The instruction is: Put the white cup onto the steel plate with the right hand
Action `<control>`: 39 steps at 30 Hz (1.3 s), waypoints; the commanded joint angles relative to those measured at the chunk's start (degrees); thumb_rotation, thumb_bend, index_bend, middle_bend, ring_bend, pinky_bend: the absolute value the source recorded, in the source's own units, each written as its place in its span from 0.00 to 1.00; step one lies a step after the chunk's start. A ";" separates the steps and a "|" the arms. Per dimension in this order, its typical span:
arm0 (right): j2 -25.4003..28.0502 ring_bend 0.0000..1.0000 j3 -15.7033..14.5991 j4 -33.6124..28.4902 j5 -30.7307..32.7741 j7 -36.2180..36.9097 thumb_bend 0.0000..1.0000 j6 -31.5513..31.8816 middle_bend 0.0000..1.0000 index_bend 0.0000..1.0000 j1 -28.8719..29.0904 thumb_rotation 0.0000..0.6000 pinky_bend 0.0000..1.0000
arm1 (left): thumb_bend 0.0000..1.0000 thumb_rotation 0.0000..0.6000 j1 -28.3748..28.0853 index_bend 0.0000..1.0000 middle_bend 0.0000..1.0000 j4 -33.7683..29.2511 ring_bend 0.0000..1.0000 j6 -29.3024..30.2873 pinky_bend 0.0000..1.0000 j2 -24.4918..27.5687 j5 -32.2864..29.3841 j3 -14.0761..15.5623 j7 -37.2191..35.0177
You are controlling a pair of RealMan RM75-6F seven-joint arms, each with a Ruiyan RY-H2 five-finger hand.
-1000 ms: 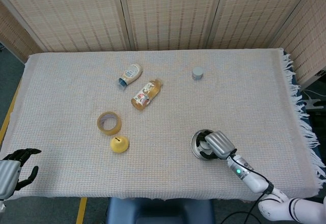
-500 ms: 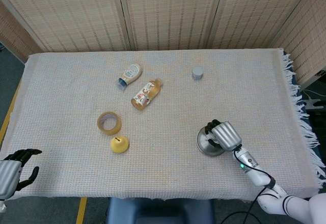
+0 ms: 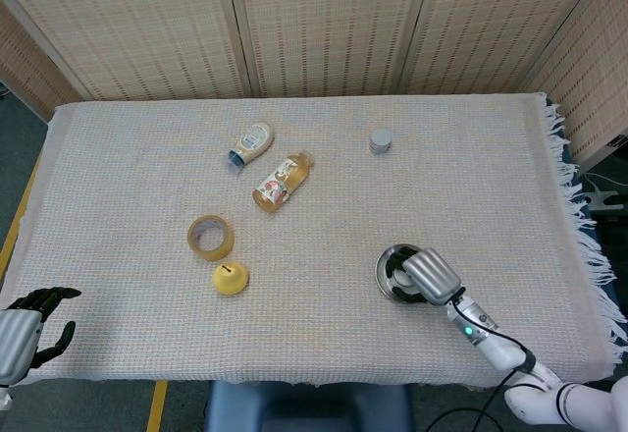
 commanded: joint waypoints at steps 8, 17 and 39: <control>-4.74 0.34 0.75 10.30 -1.76 -1.01 0.22 5.05 0.44 0.50 -0.87 1.00 0.73 | 0.43 1.00 -0.05 0.31 0.33 -0.05 0.29 -0.17 0.44 -0.06 0.01 0.05 0.28; -1.12 0.34 -1.57 4.08 -2.35 12.38 0.22 1.81 0.44 0.50 0.15 1.00 0.73 | 0.43 1.00 -0.06 0.31 0.33 -0.12 0.29 -0.18 0.44 -0.08 0.15 0.13 0.36; -5.54 0.34 -2.42 14.88 -3.72 22.24 0.22 5.16 0.44 0.51 -0.23 1.00 0.73 | 0.43 1.00 -0.16 0.31 0.33 -0.07 0.29 -0.53 0.44 -0.12 -0.06 0.16 0.52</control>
